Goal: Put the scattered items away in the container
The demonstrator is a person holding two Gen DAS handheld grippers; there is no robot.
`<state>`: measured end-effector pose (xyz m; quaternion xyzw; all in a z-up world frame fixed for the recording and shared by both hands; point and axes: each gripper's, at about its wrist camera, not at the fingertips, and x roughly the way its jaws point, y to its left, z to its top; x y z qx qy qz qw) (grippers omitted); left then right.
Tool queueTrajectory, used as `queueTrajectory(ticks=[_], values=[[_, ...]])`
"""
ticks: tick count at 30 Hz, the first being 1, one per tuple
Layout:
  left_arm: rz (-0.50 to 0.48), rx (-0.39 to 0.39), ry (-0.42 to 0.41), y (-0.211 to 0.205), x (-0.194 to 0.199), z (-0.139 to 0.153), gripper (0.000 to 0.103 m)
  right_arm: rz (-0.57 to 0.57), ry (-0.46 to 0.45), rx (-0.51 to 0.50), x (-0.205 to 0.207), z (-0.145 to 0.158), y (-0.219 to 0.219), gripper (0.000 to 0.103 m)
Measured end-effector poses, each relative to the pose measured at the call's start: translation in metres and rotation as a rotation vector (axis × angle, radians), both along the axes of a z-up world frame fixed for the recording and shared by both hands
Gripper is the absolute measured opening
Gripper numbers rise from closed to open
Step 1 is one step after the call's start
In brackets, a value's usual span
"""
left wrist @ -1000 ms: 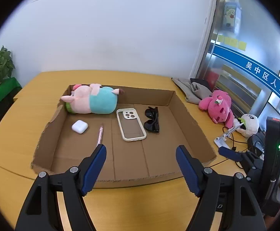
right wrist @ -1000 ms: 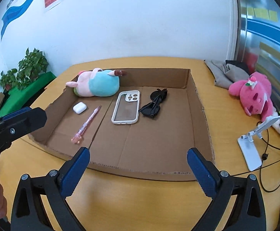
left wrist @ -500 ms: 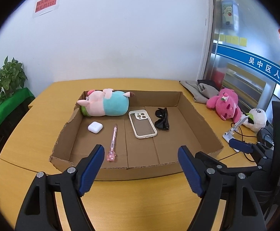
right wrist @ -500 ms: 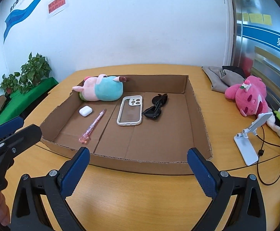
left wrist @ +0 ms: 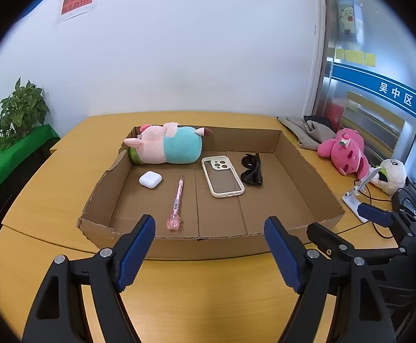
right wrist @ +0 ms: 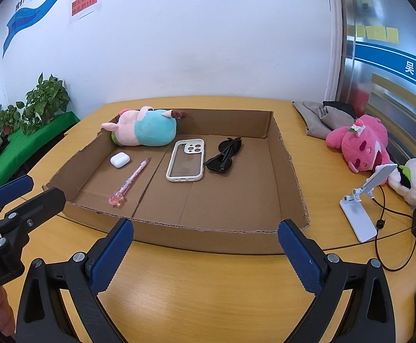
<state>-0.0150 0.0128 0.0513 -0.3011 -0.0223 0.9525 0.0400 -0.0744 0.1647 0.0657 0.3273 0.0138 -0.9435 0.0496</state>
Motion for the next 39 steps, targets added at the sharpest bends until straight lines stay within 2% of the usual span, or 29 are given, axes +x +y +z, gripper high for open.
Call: queueTrajectory(ticks=[14,22,39], values=[[0.014,-0.018,-0.015,0.002,-0.002,-0.007,0.079,-0.019,0.013,0.015,0.007,-0.005,0.002,0.103],[0.024,-0.028,-0.006,0.002,-0.002,-0.005,0.079,-0.028,0.025,-0.018,0.007,-0.002,0.010,0.103],[0.002,-0.037,-0.082,0.004,-0.007,-0.025,0.079,-0.028,0.000,0.006,0.008,-0.018,0.012,0.103]])
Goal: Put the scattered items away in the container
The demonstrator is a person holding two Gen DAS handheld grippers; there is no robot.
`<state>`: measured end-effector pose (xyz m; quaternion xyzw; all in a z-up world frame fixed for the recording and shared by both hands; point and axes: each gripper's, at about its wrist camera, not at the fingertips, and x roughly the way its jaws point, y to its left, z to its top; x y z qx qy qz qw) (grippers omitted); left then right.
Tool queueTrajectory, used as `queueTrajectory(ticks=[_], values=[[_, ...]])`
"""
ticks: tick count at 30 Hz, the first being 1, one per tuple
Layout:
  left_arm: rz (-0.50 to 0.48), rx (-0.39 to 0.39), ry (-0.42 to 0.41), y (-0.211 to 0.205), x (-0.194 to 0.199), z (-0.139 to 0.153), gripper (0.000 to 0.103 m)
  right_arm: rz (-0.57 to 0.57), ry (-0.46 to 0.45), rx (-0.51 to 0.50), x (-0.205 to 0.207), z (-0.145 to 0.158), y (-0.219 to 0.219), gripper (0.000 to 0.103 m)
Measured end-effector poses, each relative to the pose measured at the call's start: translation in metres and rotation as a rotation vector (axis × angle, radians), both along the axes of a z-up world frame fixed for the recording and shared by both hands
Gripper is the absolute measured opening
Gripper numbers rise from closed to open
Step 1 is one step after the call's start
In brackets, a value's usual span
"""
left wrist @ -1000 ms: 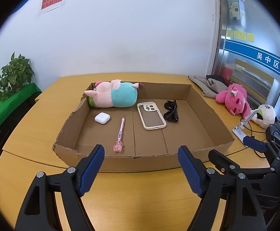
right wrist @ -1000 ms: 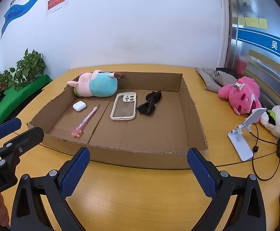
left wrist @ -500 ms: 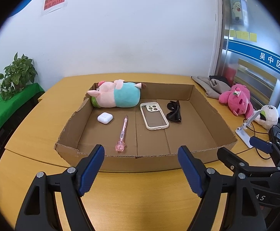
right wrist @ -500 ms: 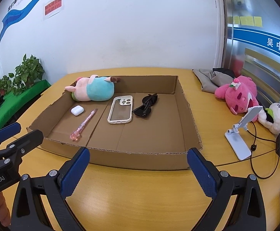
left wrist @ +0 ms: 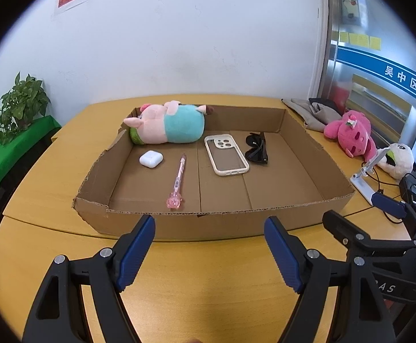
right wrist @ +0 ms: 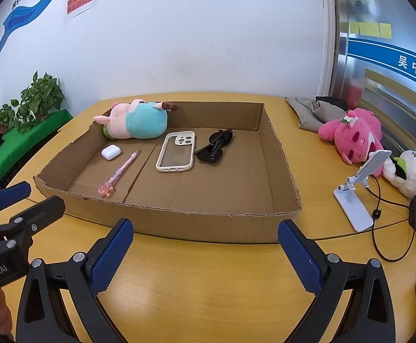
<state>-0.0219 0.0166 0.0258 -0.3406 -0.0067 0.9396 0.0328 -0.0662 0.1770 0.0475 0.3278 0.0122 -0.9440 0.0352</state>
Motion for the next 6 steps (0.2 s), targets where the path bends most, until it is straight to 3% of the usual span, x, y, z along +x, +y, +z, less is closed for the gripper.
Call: queueTrajectory(ticks=[6], values=[[0.037,-0.031,-0.022,-0.0015,-0.0019,-0.0072,0.079,-0.003,-0.023,-0.012,0.0013,-0.0088,0.0013,0.103]])
